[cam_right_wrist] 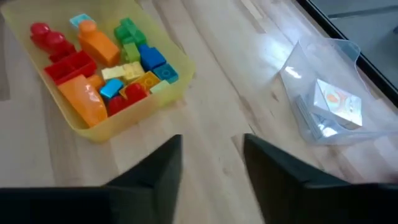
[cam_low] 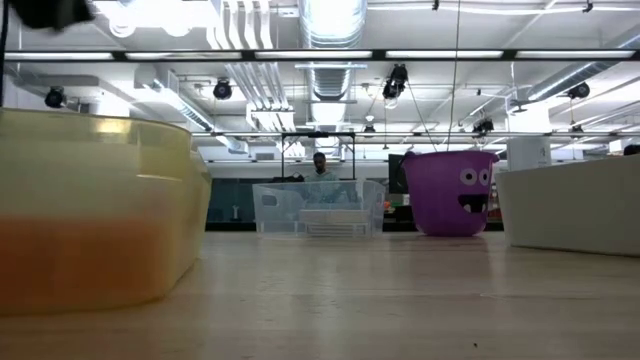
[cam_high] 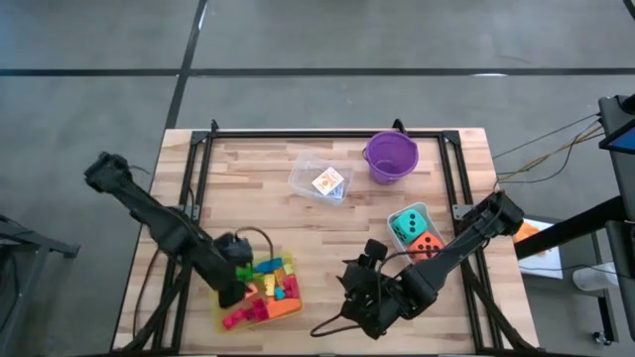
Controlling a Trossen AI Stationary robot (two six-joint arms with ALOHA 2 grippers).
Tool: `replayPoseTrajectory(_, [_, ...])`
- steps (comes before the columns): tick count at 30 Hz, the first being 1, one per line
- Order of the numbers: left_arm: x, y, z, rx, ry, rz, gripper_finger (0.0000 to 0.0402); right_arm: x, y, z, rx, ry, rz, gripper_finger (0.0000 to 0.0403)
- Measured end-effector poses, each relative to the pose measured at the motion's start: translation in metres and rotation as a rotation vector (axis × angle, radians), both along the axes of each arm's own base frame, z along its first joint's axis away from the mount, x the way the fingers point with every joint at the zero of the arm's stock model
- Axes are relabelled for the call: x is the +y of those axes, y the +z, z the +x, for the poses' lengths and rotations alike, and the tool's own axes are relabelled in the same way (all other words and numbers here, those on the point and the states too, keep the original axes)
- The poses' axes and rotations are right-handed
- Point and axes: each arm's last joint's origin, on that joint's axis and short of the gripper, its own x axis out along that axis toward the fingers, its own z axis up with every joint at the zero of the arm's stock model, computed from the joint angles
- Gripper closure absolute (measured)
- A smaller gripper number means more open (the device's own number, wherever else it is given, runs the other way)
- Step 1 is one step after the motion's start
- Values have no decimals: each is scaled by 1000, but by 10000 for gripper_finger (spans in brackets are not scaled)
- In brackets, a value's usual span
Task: Pick & Place Toys
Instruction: Return to Home Position
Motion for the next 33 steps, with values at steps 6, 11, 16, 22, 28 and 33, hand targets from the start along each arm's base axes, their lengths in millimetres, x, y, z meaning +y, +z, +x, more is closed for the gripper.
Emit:
replayPoseTrajectory(6, [20, 39, -17, -384, -176, 266, 66, -3, 18, -9, -67, -5, -50, 335])
replayPoseTrajectory(11, [26, 41, -19, -574, -162, 377, 66, 4, 30, -22, -178, -43, -162, 389])
replayPoseTrajectory(16, [36, 33, -11, -749, -367, 285, 66, 5, 37, -34, -167, -3, -167, 391])
replayPoseTrajectory(22, [77, 18, -14, -921, -430, 167, 66, -14, 40, -49, -143, 25, -136, 391])
replayPoseTrajectory(28, [114, 11, -31, -945, -264, 195, 66, -44, 35, -82, -210, 88, -32, 391])
replayPoseTrajectory(33, [117, 8, -34, -954, -303, 246, 66, -67, 21, -104, -363, 286, 48, 391])
